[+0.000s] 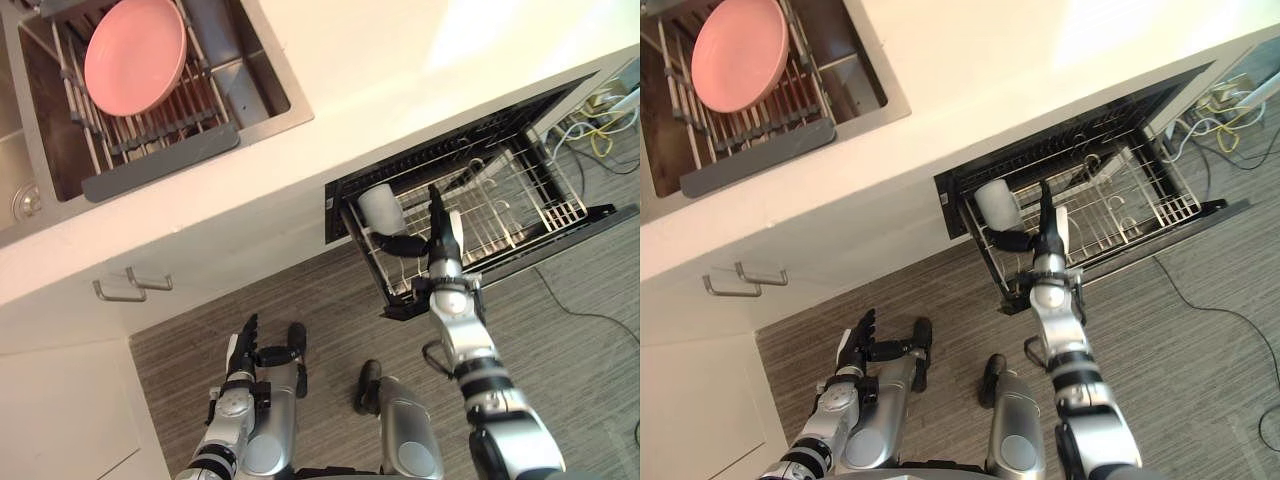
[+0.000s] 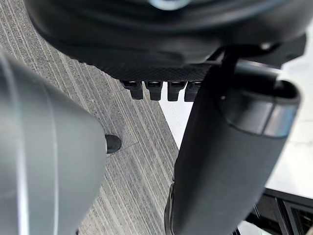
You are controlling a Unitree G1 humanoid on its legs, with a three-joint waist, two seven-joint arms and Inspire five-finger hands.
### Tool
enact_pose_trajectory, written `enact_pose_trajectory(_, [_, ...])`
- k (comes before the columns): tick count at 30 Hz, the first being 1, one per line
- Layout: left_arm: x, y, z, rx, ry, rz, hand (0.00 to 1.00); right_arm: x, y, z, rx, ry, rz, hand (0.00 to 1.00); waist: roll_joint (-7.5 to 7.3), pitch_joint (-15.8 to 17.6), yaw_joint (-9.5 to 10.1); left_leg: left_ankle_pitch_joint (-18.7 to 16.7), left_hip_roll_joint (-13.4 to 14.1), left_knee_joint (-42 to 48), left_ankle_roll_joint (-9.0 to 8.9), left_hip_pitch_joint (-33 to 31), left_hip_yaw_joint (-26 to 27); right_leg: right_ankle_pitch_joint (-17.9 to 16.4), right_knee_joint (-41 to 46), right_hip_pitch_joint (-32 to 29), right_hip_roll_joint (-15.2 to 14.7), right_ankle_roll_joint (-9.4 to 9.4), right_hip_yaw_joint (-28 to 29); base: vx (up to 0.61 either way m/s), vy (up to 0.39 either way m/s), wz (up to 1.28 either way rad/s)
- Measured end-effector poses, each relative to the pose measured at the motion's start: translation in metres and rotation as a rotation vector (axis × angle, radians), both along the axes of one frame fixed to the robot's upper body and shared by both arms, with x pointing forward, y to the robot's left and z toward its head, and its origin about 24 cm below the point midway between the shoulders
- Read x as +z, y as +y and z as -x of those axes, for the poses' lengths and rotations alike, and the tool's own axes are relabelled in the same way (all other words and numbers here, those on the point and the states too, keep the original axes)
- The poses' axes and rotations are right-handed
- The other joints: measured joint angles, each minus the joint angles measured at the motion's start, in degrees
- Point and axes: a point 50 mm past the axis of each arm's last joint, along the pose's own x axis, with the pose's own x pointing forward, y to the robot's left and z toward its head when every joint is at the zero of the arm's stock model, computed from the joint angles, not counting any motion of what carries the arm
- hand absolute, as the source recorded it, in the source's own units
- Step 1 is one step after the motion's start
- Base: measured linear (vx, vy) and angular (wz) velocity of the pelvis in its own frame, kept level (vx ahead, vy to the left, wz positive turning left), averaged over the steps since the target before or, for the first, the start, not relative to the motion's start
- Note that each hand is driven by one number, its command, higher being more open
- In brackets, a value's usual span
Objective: Walk over to the sink, pick up the cup, carry it to the dishwasher, place the cup inside the dishwasher, then close the dishwasher door
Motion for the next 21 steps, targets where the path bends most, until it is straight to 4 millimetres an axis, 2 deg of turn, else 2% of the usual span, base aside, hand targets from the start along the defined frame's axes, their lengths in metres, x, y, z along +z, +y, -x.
enact_pose_trajectory(2, [-0.004,0.004,0.006,-0.012,0.025,-0.02,1.0,-0.007,-0.001,0.018,-0.011,-0.003,-0.021,1.0,-1.35,-1.0,-1.14,0.9,0.1,-3.0,-0.21,2.2,0.2,0.8,-2.7,1.7,0.6,-0.03,0.0,0.07,-0.02,-0.06])
enact_pose_trajectory(4, [-0.008,0.004,0.011,-0.032,0.055,-0.024,1.0,-0.01,-0.004,0.029,-0.024,-0.005,-0.023,1.0,-1.74,-2.0,-1.62,1.8,0.2,-5.7,-0.27,4.0,0.4,1.9,-5.4,3.4,1.2,0.13,0.1,0.1,-0.005,-0.1])
enact_pose_trajectory(6, [-0.013,0.003,0.017,-0.051,0.087,-0.031,1.0,-0.012,-0.006,0.044,-0.032,-0.01,-0.022,1.0,-1.76,-3.5,-1.83,2.3,0.1,-7.8,-0.22,6.1,0.7,2.8,-8.2,5.7,1.5,0.41,0.1,0.14,0.01,-0.08])
enact_pose_trajectory(10, [-0.026,0.003,0.04,-0.06,0.17,-0.046,1.0,-0.015,-0.001,0.07,-0.029,-0.023,-0.03,1.0,-1.44,-8.6,-2.77,2.6,0.0,-11.6,-0.2,10.4,1.3,4.5,-14.2,10.7,2.2,0.83,0.3,0.12,-0.009,-0.08])
enact_pose_trajectory(12, [-0.031,0.002,0.05,-0.057,0.199,-0.042,1.0,-0.011,0.0,0.078,-0.021,-0.052,-0.037,1.0,-0.79,-10.7,-2.76,3.2,0.1,-13.5,-0.38,12.0,1.6,5.2,-16.3,12.2,2.6,0.89,0.5,0.06,-0.027,-0.09])
enact_pose_trajectory(17, [-0.037,-0.001,0.06,-0.069,0.243,-0.046,1.0,-0.001,0.009,0.086,0.043,-0.105,0.029,1.0,0.62,-12.9,-2.82,3.9,0.4,-16.0,-0.67,15.1,2.4,6.2,-18.2,14.6,3.3,0.67,1.4,0.01,-0.015,-0.1])
enact_pose_trajectory(21, [-0.038,-0.001,0.062,-0.074,0.248,-0.048,1.0,0.005,0.019,0.085,0.09,-0.134,0.064,1.0,0.76,-13.0,-2.89,4.6,0.5,-16.7,-0.61,16.4,2.6,6.7,-18.5,15.4,3.4,0.64,1.8,-0.07,0.007,-0.06])
